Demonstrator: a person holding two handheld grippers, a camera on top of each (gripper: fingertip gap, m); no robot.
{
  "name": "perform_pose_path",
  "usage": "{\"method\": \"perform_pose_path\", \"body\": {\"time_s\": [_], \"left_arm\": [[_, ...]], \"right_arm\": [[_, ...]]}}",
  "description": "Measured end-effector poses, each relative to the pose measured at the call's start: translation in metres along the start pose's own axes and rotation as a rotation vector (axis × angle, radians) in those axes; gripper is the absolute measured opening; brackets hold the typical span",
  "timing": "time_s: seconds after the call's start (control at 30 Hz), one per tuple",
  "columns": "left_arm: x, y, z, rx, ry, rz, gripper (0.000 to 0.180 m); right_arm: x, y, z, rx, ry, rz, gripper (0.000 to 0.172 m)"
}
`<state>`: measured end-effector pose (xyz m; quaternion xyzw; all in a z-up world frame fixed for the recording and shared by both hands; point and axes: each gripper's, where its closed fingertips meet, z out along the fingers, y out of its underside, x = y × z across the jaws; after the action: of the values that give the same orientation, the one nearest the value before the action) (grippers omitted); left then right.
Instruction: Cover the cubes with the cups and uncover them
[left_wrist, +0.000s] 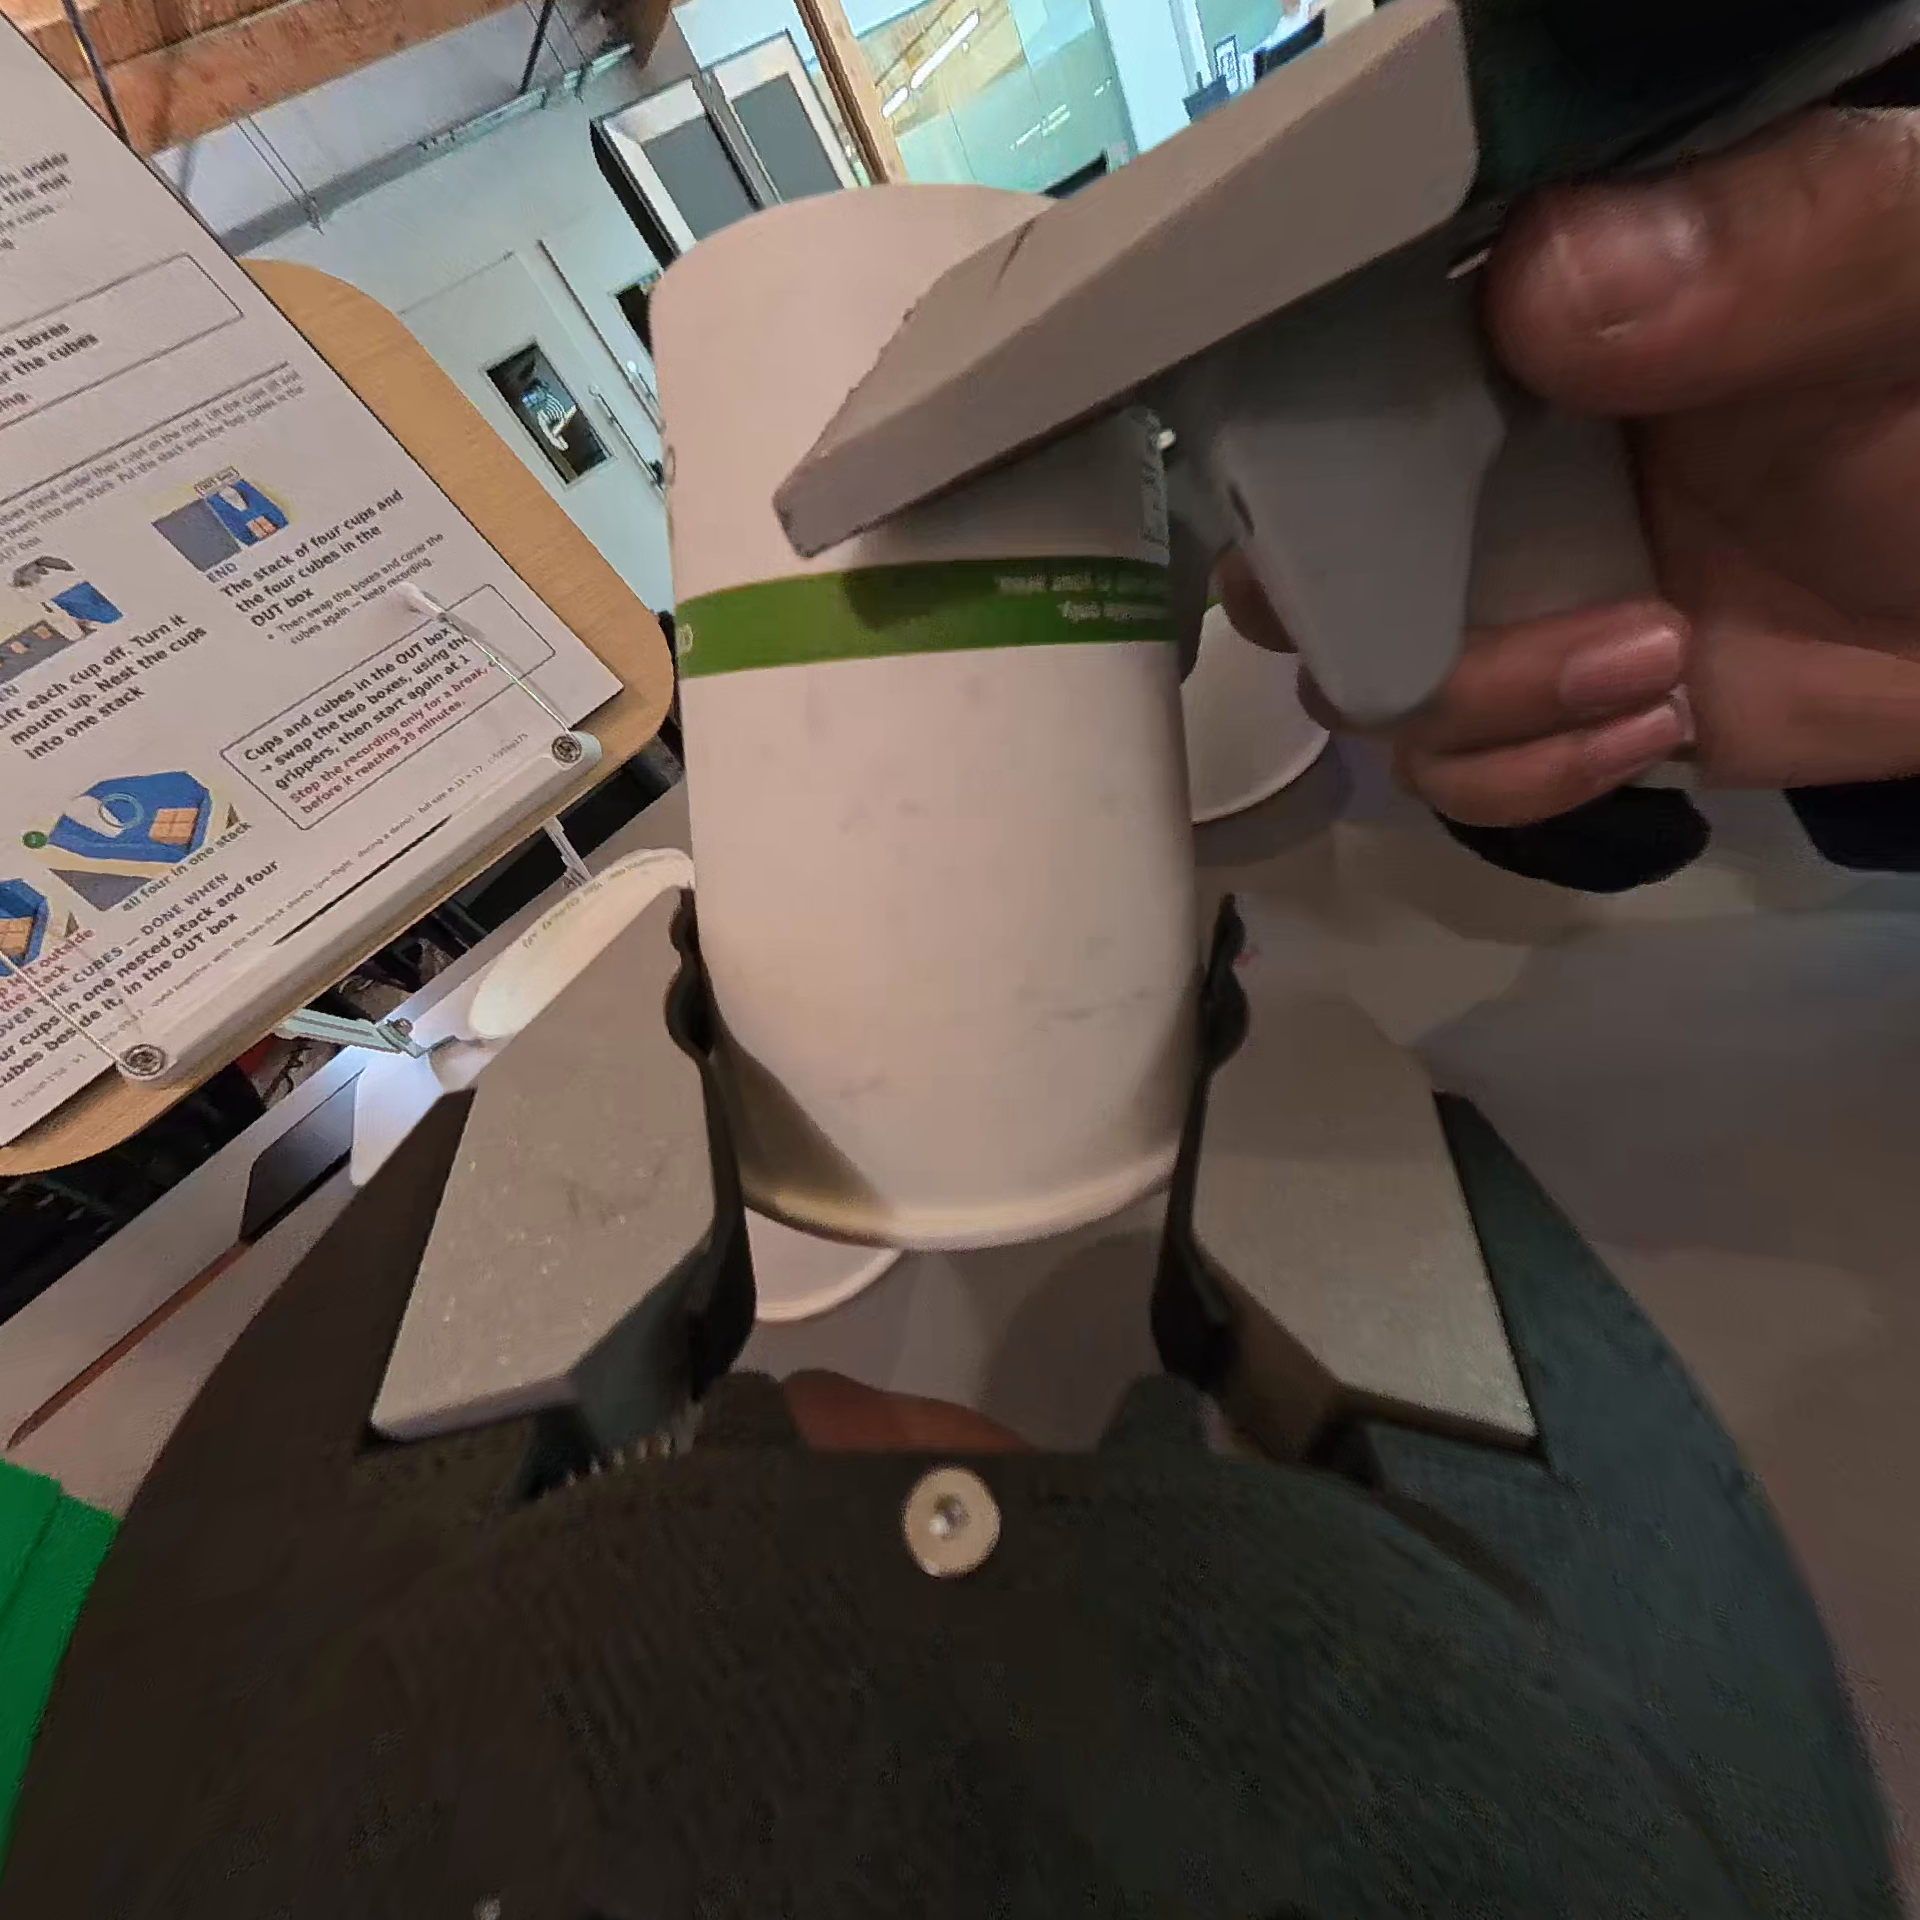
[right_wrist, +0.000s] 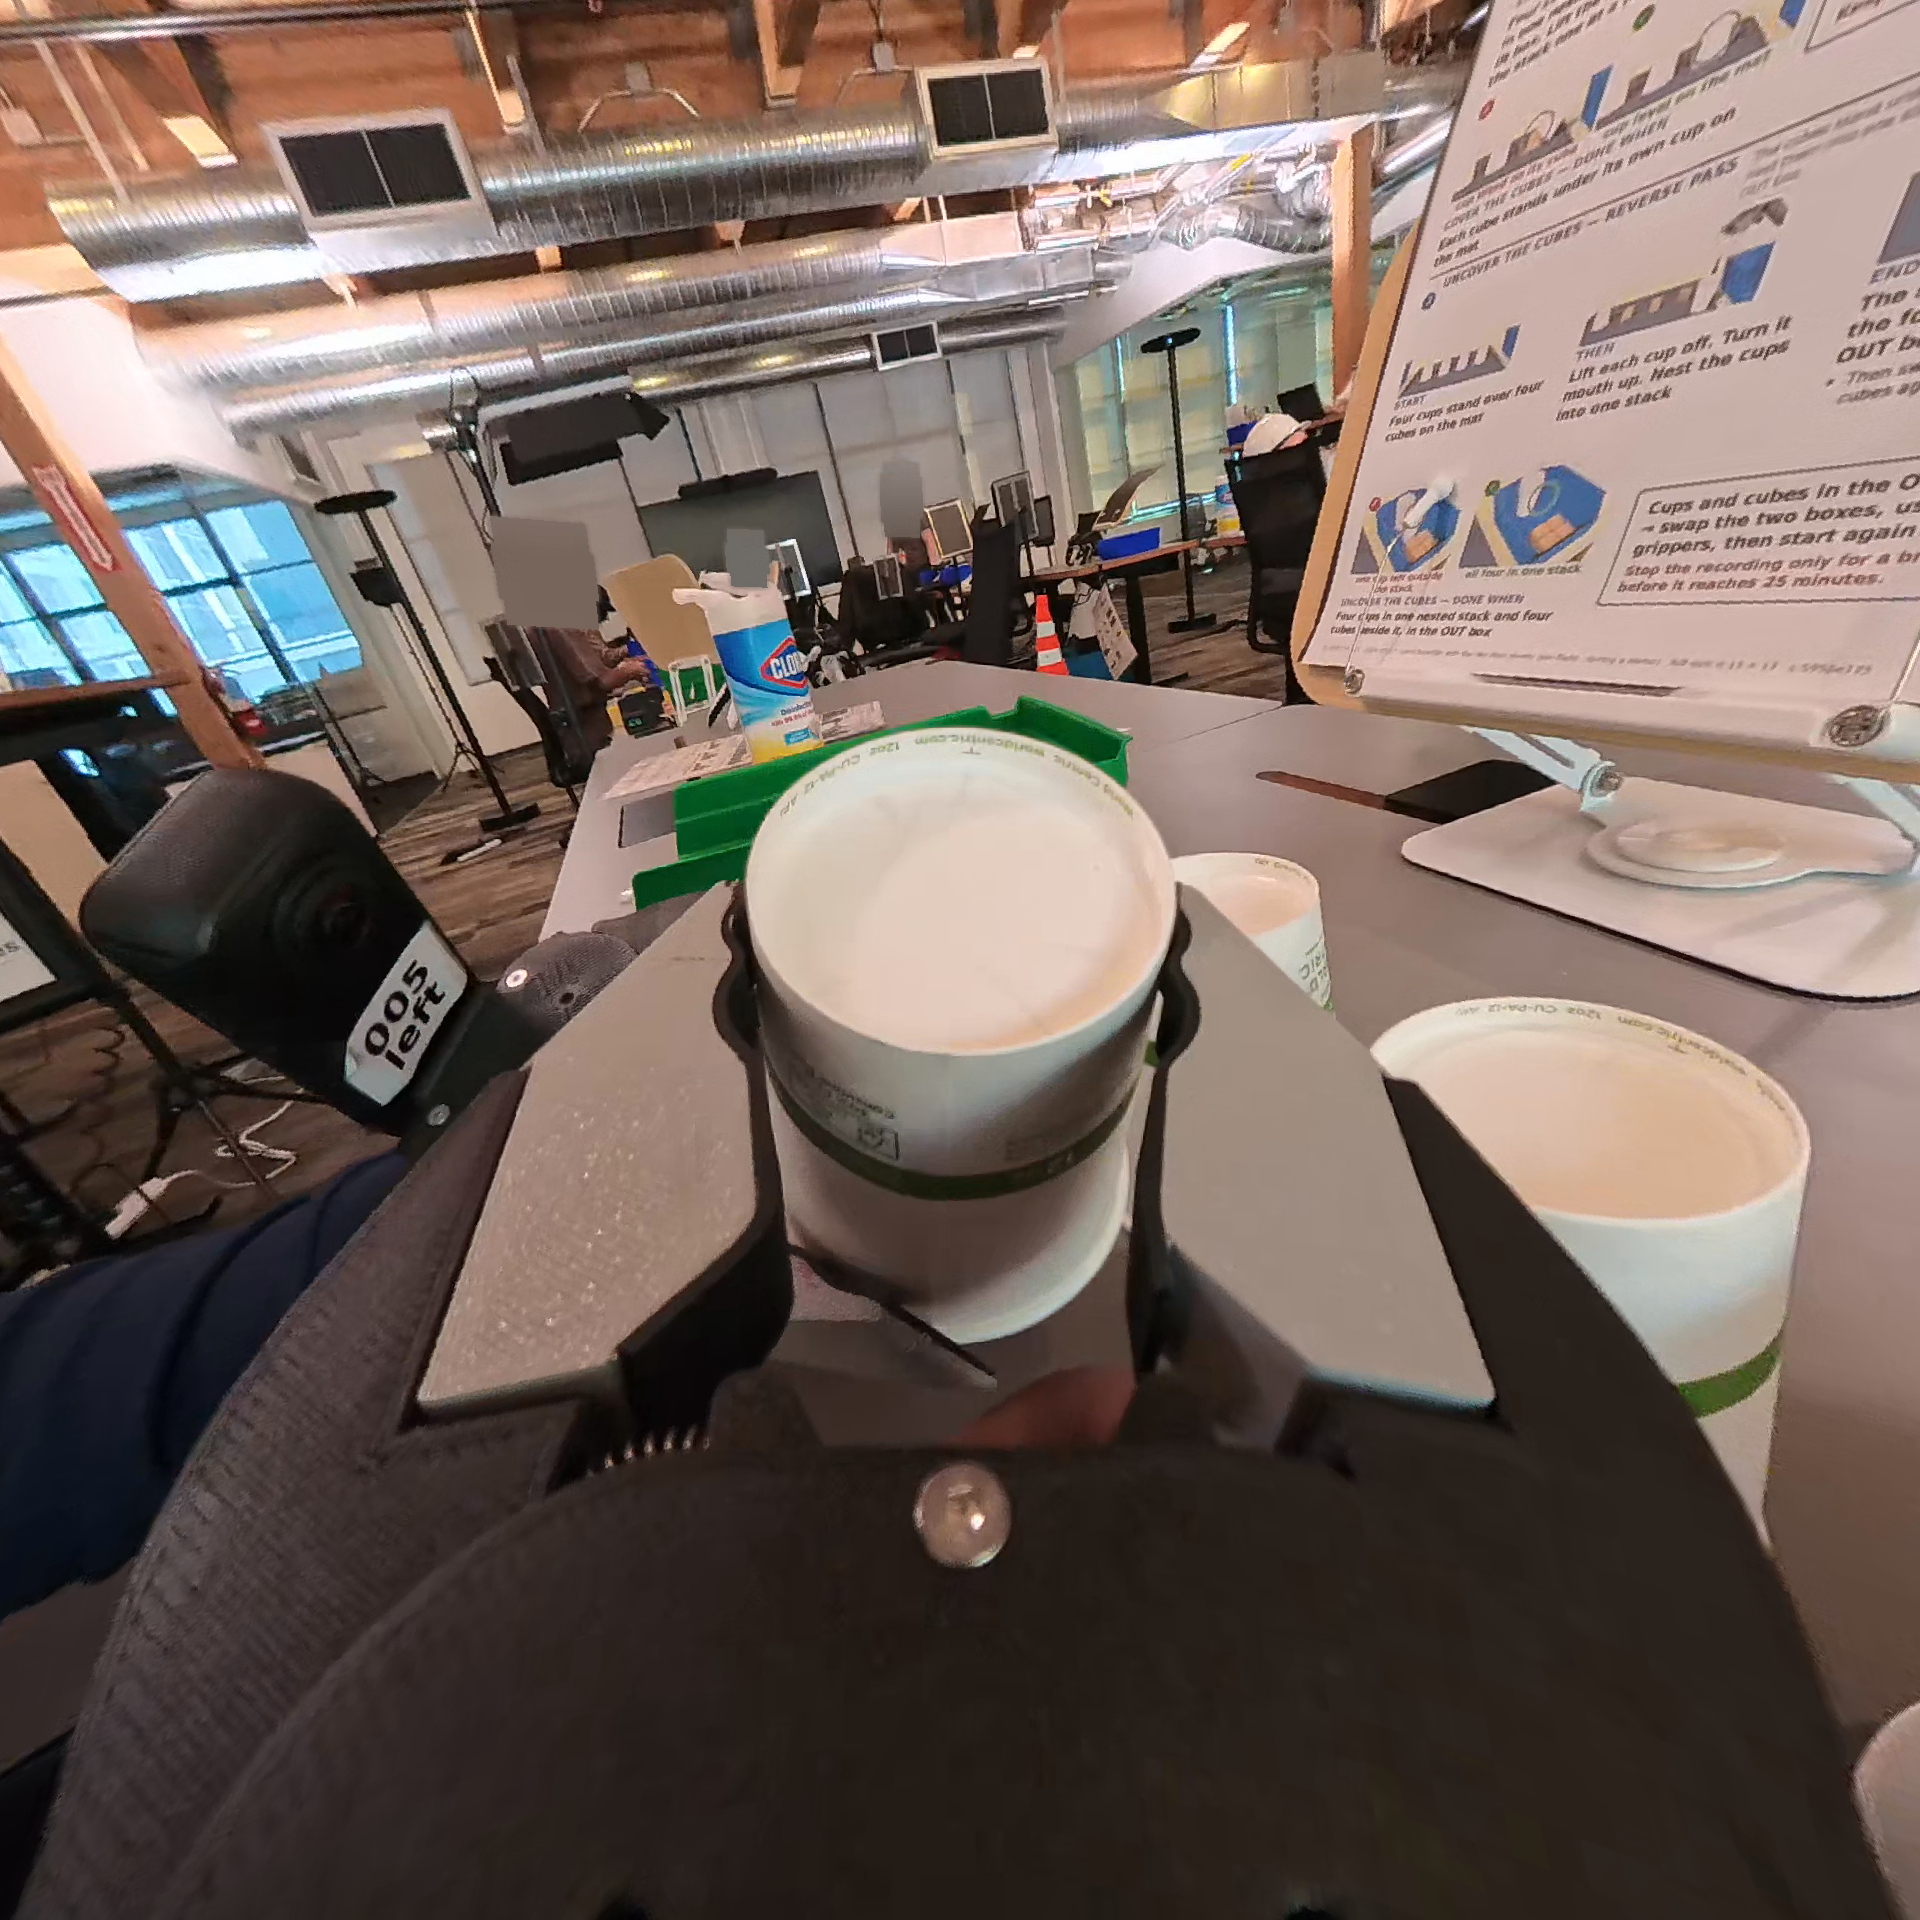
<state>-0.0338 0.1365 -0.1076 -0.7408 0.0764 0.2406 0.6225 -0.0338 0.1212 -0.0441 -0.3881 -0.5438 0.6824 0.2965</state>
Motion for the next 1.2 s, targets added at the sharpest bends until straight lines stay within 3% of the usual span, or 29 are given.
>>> {"method": "perform_pose_path", "body": {"time_s": [0.33, 0.63, 0.93, 1.2], "left_arm": [[0.001, 0.007, 0.003, -0.036, -0.007, -0.017, 0.098], [-0.002, 0.002, 0.0, -0.011, -0.022, -0.017, 0.088], [0.004, 0.004, 0.001, -0.019, 0.003, -0.014, 0.092], [-0.002, -0.007, -0.007, 0.015, 0.012, -0.009, 0.087]], "right_arm": [[0.0, 0.004, 0.002, -0.027, 0.027, -0.043, 0.075], [-0.001, 0.014, 0.007, -0.09, 0.095, -0.214, 0.075], [-0.008, 0.024, 0.01, -0.124, 0.019, -0.133, 0.075], [-0.025, 0.004, 0.004, -0.01, -0.127, 0.013, 0.074]]}}
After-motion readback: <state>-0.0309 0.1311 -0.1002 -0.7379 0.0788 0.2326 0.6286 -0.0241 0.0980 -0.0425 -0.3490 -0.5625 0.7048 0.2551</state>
